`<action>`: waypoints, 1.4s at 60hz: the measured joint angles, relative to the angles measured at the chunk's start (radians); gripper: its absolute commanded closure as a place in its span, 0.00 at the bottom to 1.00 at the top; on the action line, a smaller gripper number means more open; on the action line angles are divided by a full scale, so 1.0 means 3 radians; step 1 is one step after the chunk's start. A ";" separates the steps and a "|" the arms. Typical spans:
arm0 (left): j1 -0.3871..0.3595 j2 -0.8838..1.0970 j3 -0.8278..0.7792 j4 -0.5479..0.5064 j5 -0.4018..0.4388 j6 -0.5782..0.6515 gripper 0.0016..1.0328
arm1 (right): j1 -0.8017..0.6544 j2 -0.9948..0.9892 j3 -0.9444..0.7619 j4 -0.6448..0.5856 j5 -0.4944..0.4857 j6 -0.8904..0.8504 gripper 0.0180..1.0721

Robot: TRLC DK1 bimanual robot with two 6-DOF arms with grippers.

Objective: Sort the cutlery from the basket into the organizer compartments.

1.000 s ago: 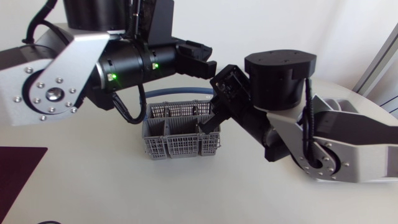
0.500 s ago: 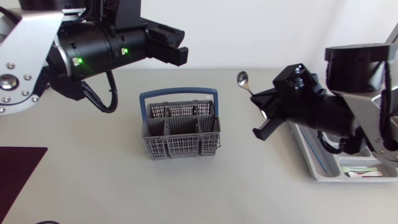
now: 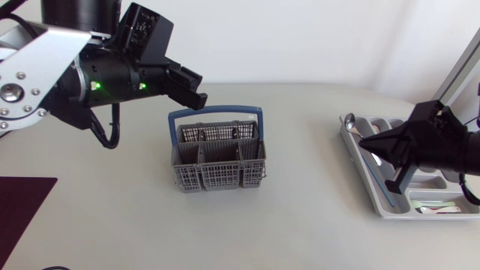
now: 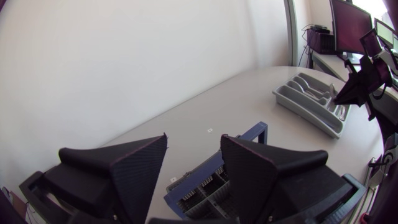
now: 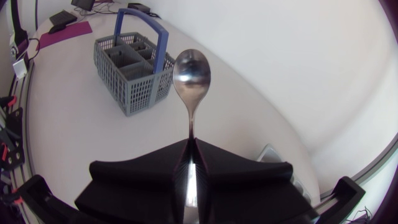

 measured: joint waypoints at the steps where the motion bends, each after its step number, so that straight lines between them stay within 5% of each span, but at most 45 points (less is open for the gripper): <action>1: 0.0017 0.0000 0.0000 -0.0014 -0.0004 0.0003 0.33 | -0.0065 0.0009 0.0000 -0.0043 -0.0039 -0.0076 0.92; 18: 0.0206 -0.0062 -0.0014 -0.0240 -0.0018 0.0001 0.25 | -0.1171 0.0665 0.0041 -0.0959 -0.0333 -0.1774 0.92; 31: 0.0254 -0.0106 -0.0103 -0.0292 -0.0042 0.0001 0.05 | -0.1874 0.1302 0.0455 -0.1404 -0.0341 -0.2850 0.92; 43: 0.0328 -0.0106 -0.0172 -0.0303 -0.0042 0.0001 0.05 | -0.2308 0.1860 0.0889 -0.1638 -0.0205 -0.3532 0.93; 80: 0.0631 -0.0217 -0.0388 -0.0263 -0.0183 0.0003 0.05 | -0.2542 0.2689 0.1153 -0.0860 0.0591 -0.4152 0.92; 84: 0.0651 -0.0247 -0.0408 -0.0262 -0.0191 0.0003 0.05 | -0.2541 0.2691 0.1150 -0.0800 0.0661 -0.4153 0.77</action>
